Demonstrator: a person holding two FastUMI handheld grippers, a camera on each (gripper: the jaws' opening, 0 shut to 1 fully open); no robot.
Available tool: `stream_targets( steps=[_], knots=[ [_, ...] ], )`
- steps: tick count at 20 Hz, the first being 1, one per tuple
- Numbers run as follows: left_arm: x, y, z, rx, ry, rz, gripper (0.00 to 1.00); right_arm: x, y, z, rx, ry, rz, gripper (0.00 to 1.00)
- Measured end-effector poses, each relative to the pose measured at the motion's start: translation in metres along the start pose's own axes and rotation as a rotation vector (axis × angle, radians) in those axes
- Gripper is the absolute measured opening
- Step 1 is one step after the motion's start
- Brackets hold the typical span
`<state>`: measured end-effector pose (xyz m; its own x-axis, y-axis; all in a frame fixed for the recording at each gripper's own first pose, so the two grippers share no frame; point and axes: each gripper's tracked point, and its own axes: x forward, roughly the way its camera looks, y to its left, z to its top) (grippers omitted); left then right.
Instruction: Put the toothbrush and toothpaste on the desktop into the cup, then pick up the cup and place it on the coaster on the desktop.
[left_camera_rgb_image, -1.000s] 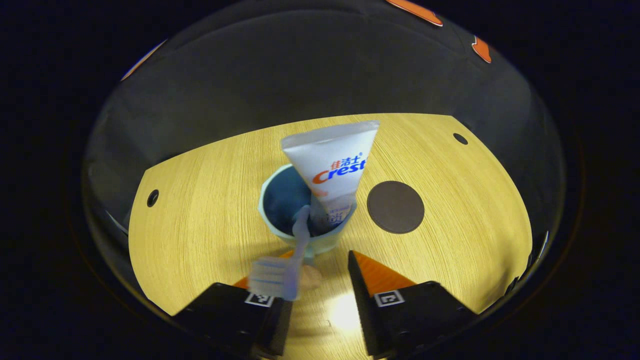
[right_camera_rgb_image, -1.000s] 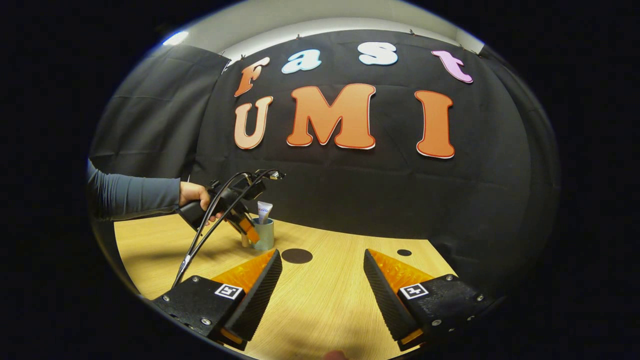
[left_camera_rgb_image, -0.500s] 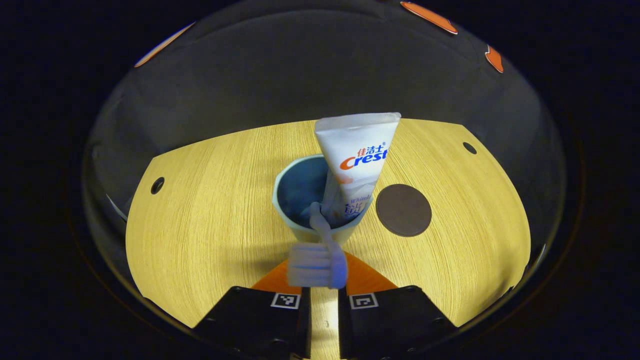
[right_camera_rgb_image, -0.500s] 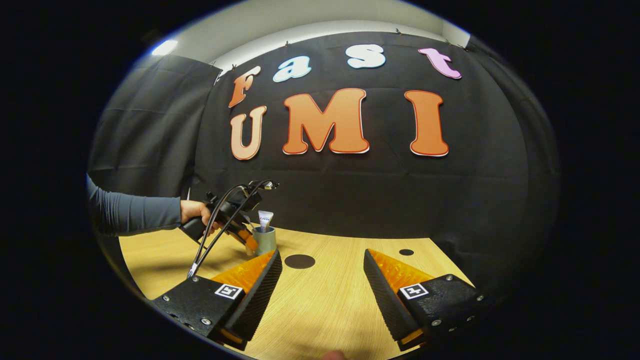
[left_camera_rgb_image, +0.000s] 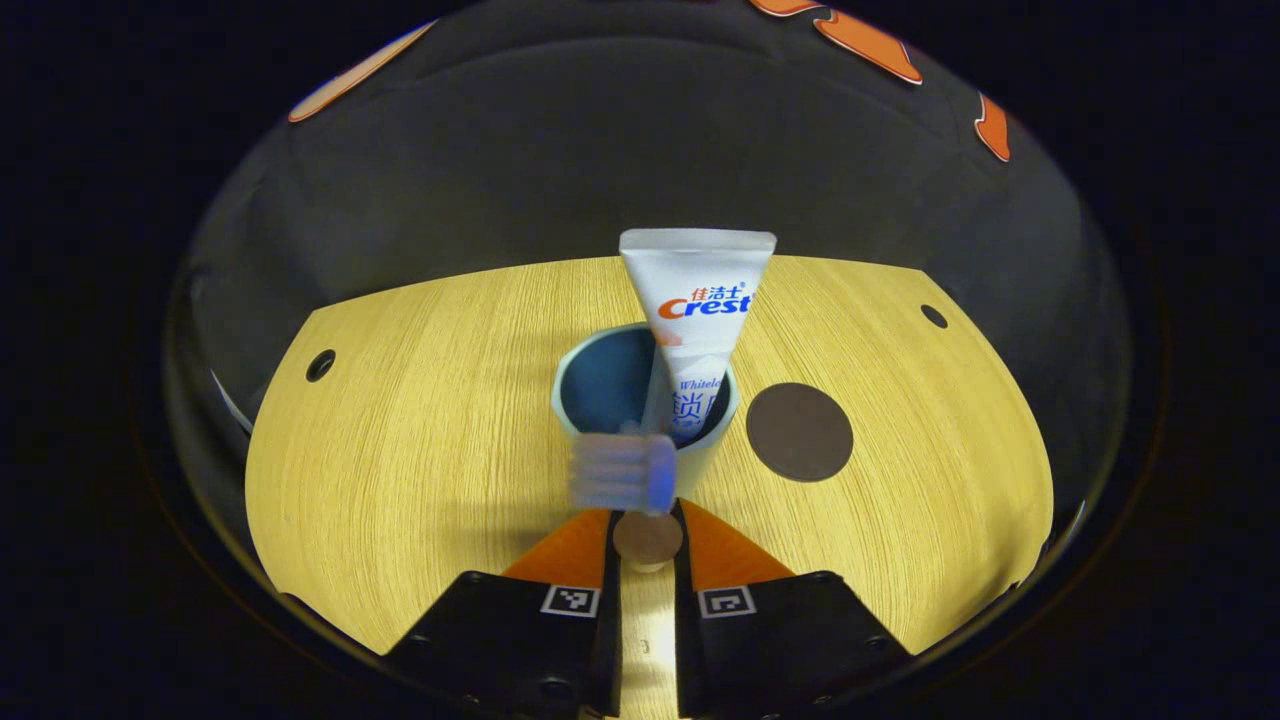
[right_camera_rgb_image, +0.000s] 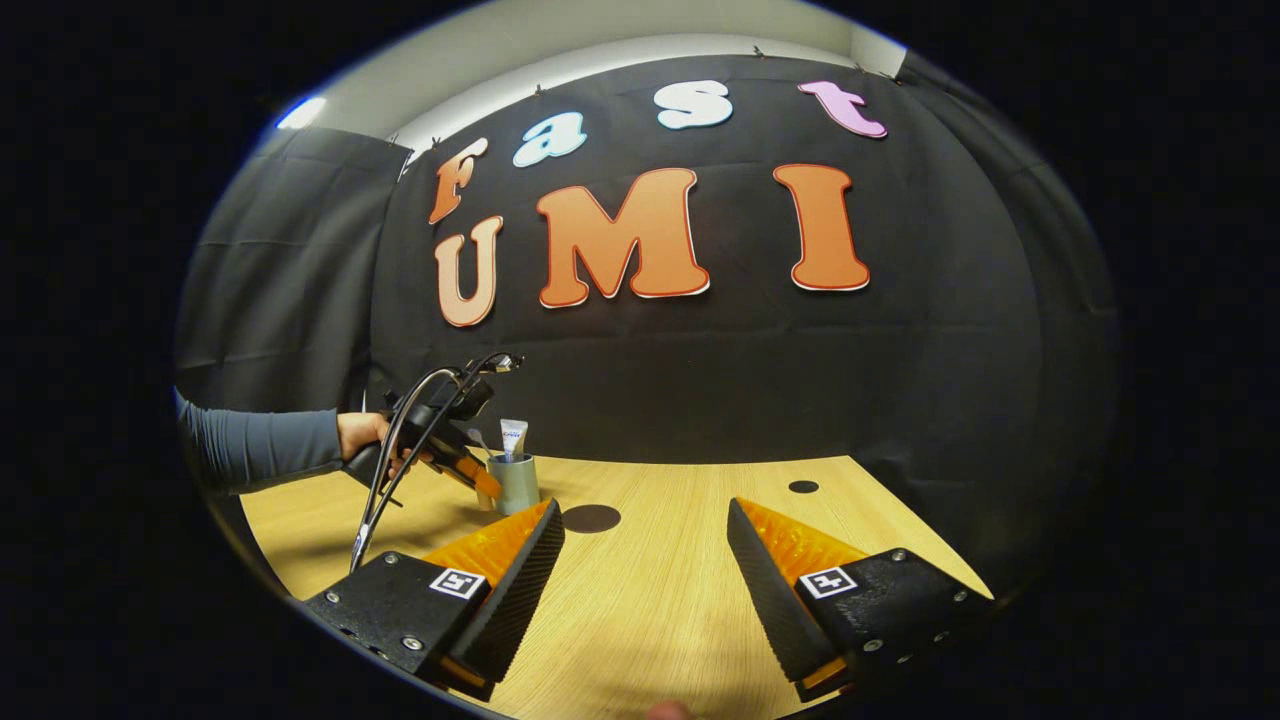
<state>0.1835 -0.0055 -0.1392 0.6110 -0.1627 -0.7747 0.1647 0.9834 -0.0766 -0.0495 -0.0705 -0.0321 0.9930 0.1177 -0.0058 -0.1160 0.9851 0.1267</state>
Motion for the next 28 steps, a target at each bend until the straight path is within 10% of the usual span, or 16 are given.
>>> stream_targets(
  steps=[11,28],
  knots=[
    [0.017,0.000,0.000,0.038,0.055,0.020,0.31,-0.001,-0.006,-0.007,0.012,0.008,-0.018,0.98],
    [-0.002,-0.005,0.013,-0.011,-0.038,-0.002,0.19,0.008,-0.008,-0.020,0.033,0.031,-0.026,0.98]
  ],
)
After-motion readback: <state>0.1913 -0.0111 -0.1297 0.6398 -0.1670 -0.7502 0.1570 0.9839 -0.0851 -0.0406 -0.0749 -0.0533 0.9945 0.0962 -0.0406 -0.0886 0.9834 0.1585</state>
